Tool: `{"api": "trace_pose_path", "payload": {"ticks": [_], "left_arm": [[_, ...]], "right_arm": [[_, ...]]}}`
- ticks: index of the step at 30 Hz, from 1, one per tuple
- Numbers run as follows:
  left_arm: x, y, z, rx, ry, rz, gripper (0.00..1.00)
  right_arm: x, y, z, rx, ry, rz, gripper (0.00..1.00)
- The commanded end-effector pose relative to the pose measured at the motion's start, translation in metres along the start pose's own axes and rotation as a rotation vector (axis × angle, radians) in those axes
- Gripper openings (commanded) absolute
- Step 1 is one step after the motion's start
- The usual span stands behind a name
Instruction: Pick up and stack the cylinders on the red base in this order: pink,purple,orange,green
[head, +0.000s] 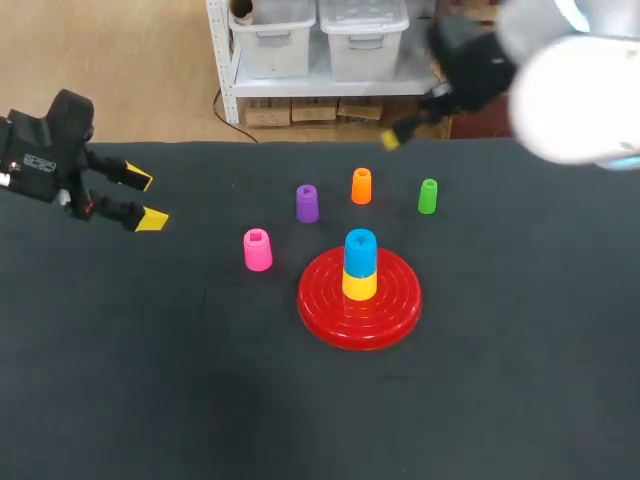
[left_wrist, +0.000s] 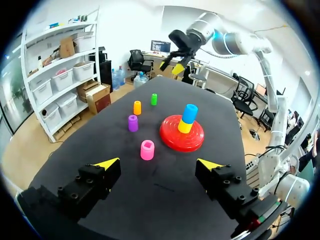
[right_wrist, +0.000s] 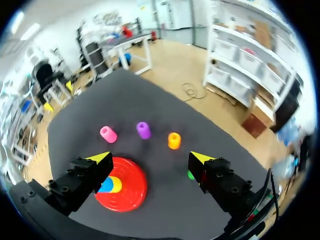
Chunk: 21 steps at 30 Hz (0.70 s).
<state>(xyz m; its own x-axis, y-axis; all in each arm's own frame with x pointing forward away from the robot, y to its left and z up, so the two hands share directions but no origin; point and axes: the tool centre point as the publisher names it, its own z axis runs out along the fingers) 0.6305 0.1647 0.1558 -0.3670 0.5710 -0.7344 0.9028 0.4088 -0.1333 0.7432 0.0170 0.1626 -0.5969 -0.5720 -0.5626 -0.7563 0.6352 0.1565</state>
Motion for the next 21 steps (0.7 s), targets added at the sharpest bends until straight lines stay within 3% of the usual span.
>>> {"api": "trace_pose_path", "payload": {"ticks": [1, 14, 21], "left_arm": [[0.001, 0.0, 0.0, 0.0, -0.003, 0.002, 1.0], [0.001, 0.0, 0.0, 0.0, -0.003, 0.002, 1.0], [0.001, 0.0, 0.0, 0.0, -0.003, 0.002, 1.0]], "right_arm": [[-0.033, 0.014, 0.049, -0.179, 0.349, -0.429, 1.0], [-0.034, 0.091, 0.102, -0.185, 0.543, -0.729, 1.0], [-0.018, 0.11, 0.133, -0.167, 0.61, -0.775, 1.0]]}}
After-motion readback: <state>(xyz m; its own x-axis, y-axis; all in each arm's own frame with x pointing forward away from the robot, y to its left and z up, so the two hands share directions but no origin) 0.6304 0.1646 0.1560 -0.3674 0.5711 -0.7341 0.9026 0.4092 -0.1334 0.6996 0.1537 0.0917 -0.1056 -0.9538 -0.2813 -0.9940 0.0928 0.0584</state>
